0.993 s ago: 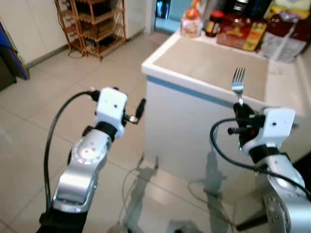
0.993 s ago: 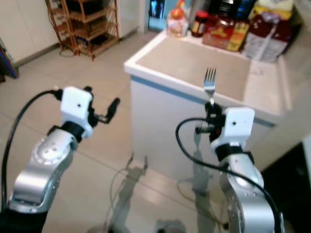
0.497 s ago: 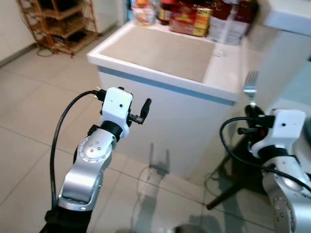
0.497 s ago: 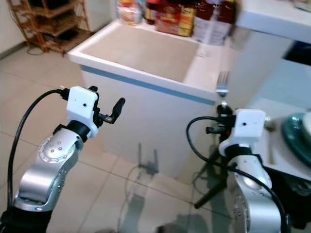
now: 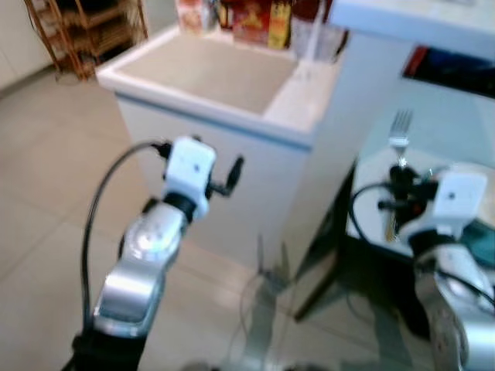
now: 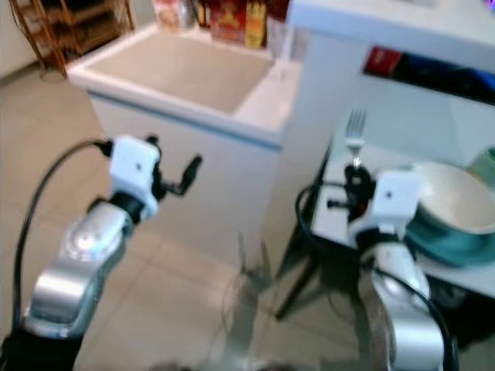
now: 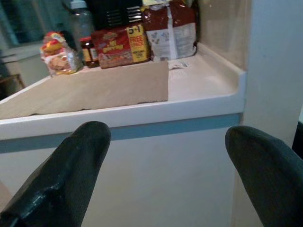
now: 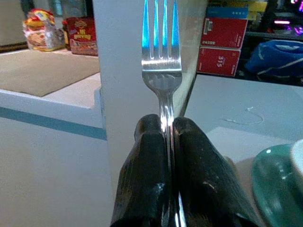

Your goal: Setting the table

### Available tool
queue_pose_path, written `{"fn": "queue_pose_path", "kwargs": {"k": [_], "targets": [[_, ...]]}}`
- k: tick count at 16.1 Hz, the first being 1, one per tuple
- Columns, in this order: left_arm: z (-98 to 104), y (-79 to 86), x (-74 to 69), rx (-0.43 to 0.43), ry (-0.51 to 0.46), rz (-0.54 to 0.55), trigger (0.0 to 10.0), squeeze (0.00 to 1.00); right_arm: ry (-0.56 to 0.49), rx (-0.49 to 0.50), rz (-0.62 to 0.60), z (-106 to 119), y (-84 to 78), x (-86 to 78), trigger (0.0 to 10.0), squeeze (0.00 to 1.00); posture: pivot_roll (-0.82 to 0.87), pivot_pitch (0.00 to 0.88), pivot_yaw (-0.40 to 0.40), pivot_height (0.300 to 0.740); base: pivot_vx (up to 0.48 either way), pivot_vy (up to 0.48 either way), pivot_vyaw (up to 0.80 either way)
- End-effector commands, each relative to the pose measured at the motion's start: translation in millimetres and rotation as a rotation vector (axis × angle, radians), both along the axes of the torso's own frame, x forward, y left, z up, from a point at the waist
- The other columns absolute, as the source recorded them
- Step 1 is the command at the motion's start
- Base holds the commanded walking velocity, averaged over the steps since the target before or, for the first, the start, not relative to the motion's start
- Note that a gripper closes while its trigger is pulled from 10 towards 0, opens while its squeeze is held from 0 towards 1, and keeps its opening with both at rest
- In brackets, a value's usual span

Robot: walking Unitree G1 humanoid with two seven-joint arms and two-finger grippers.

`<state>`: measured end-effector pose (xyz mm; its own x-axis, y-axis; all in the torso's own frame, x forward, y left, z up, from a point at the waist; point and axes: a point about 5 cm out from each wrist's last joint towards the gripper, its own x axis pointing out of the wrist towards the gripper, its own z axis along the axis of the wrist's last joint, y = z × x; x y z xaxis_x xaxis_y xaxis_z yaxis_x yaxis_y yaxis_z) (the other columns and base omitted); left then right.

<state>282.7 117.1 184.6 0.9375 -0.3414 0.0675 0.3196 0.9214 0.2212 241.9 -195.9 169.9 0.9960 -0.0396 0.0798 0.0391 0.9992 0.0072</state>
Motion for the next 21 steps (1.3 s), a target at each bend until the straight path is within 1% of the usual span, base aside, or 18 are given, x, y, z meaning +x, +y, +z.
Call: {"fn": "queue_pose_path", "kwargs": {"k": [1, 5, 9, 10, 11, 14, 16, 18, 19, 21], "targets": [[2.7, -5.5, -0.5, 0.001, -0.010, -0.020, 10.0, 0.00, -0.032, -0.003, -0.011, 5.4, -3.0, -3.7, 10.0, 0.00, 0.04, 0.057, -0.015, 0.740, 0.000, -0.480, 0.00], [3.5, -4.6, 0.5, 0.005, -0.014, -0.023, 10.0, 0.00, -0.021, 0.012, -0.018, 3.0, -1.2, -5.6, 10.0, 0.00, 0.04, 0.053, -0.008, 0.740, 0.000, -0.480, 0.00], [3.8, -4.3, 1.3, 0.015, -0.016, -0.023, 10.0, 0.00, -0.009, 0.025, -0.054, 2.0, -4.6, -5.6, 10.0, 0.00, 0.04, 0.054, -0.005, 0.740, 0.000, -0.480, 0.00], [3.6, -3.8, 1.6, 0.013, -0.016, -0.015, 10.0, 0.00, 0.008, 0.044, -0.057, -0.1, -4.8, -5.5, 10.0, 0.00, 0.04, 0.054, -0.005, 0.740, 0.000, 0.000, 0.00], [3.4, -1.8, 3.0, -0.006, 0.000, 0.000, 10.0, 0.00, 0.019, 0.052, -0.054, -1.3, -4.3, -5.1, 10.0, 0.00, 0.04, 0.054, -0.005, 0.740, 0.000, 0.000, 0.00], [7.6, 2.5, 4.7, -0.023, -0.013, 0.000, 10.0, 0.00, 0.044, 0.080, -0.053, -3.7, -2.6, -4.9, 10.0, 0.00, 0.04, 0.058, -0.005, 0.740, 0.000, 0.000, 0.00], [10.0, 2.4, 3.3, -0.002, -0.036, -0.013, 10.0, 0.00, 0.070, 0.079, -0.062, -7.4, -3.7, -4.6, 10.0, 0.00, 0.04, 0.063, -0.005, 0.740, 0.000, 0.000, -0.55], [10.3, 1.1, 1.6, -0.011, -0.037, -0.027, 10.0, 0.00, 0.093, 0.083, -0.057, -9.5, -3.4, -5.0, 10.0, 0.00, 0.04, 0.068, -0.005, 0.740, 0.270, 0.000, -0.75], [10.7, 0.9, 1.3, -0.011, -0.038, -0.030, 10.0, 0.00, 0.108, 0.080, -0.046, -10.9, -2.1, -4.6, 10.0, 0.00, 0.04, 0.069, -0.005, 0.740, 0.319, 0.000, -0.76], [11.3, 1.3, -0.1, -0.014, -0.037, -0.036, 10.0, 0.00, 0.130, 0.074, 0.029, -12.5, 6.2, -3.0, 10.0, 0.00, 0.04, 0.079, -0.009, 0.740, 0.339, 0.000, -0.24]]}}
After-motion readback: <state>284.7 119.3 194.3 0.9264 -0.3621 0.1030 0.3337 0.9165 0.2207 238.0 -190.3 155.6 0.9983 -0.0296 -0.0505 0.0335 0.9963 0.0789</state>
